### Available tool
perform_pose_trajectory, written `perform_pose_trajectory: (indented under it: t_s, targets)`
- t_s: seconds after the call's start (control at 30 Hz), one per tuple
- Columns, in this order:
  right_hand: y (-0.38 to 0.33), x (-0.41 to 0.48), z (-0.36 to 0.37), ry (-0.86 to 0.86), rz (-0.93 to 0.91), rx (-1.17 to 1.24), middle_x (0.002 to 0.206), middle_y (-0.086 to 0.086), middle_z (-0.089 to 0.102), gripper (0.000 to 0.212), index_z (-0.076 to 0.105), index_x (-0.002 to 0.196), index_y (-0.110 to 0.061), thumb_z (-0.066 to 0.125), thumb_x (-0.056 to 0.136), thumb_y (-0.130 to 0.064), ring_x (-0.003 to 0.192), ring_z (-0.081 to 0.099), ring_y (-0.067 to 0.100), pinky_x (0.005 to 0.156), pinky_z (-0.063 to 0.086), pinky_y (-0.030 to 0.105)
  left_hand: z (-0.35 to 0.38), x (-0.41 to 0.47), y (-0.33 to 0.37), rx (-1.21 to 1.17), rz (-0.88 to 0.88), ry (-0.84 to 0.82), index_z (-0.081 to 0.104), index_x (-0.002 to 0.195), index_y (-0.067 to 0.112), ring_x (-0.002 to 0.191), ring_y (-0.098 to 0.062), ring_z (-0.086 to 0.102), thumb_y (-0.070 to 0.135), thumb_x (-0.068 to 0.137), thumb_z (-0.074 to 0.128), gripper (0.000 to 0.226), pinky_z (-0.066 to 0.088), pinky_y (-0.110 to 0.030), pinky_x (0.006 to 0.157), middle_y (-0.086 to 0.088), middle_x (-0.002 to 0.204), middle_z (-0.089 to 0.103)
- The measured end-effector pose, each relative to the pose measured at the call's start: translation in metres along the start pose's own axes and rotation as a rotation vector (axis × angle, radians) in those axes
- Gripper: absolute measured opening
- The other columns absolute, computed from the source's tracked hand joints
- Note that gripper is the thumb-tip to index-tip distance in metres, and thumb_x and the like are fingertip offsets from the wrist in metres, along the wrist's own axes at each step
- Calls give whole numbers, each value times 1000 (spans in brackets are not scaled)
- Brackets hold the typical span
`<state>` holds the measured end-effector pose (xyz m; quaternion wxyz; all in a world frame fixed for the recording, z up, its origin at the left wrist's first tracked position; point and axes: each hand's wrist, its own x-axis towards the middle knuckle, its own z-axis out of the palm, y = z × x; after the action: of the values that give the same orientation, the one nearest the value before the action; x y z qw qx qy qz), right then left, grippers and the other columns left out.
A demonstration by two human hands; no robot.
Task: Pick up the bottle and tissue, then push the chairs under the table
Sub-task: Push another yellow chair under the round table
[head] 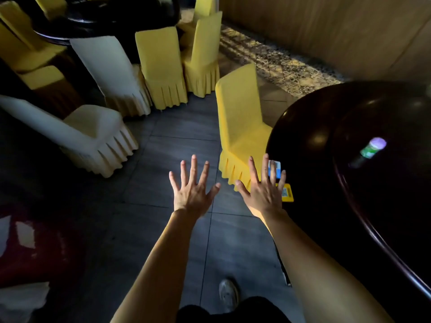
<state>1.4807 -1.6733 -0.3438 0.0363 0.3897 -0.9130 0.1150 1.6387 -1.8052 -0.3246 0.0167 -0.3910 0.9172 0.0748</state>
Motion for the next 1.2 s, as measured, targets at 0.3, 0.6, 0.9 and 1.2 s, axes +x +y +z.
perform_pose_trajectory:
  t_s: [0.3, 0.6, 0.9, 1.2]
  targets:
    - [-51, 150, 45, -58, 15, -20, 166, 15, 4, 80, 7, 158, -31, 23, 93, -72, 150, 15, 37, 116, 10, 62, -2, 144, -61, -11, -36, -67, -17, 156, 36, 149, -32, -29, 75, 93, 6, 78, -10, -66, 118, 0, 159, -38]
    - [-130, 321, 100, -120, 167, 27, 165, 10, -17, 83, -11, 156, -33, 15, 91, -76, 153, -4, 34, 119, -2, 60, -25, 340, -154, 45, 47, -65, -20, 154, 34, 144, -34, -31, 74, 92, 6, 78, -13, -66, 114, -4, 157, -38]
    - [-170, 466, 125, -75, 376, 65, 165, 9, -16, 80, -8, 157, -36, 22, 93, -73, 153, -4, 32, 119, 1, 63, -62, 531, -193, 36, 197, -75, -18, 156, 35, 145, -32, -29, 76, 90, 3, 81, -15, -64, 115, -3, 160, -34]
    - [-138, 629, 181, -53, 529, 89, 166, 8, -14, 78, -10, 157, -35, 20, 94, -71, 153, -1, 32, 120, 1, 61, -58, 727, -152, 61, 352, -74, -13, 156, 35, 150, -31, -25, 74, 94, 12, 77, -13, -64, 117, -2, 163, -30]
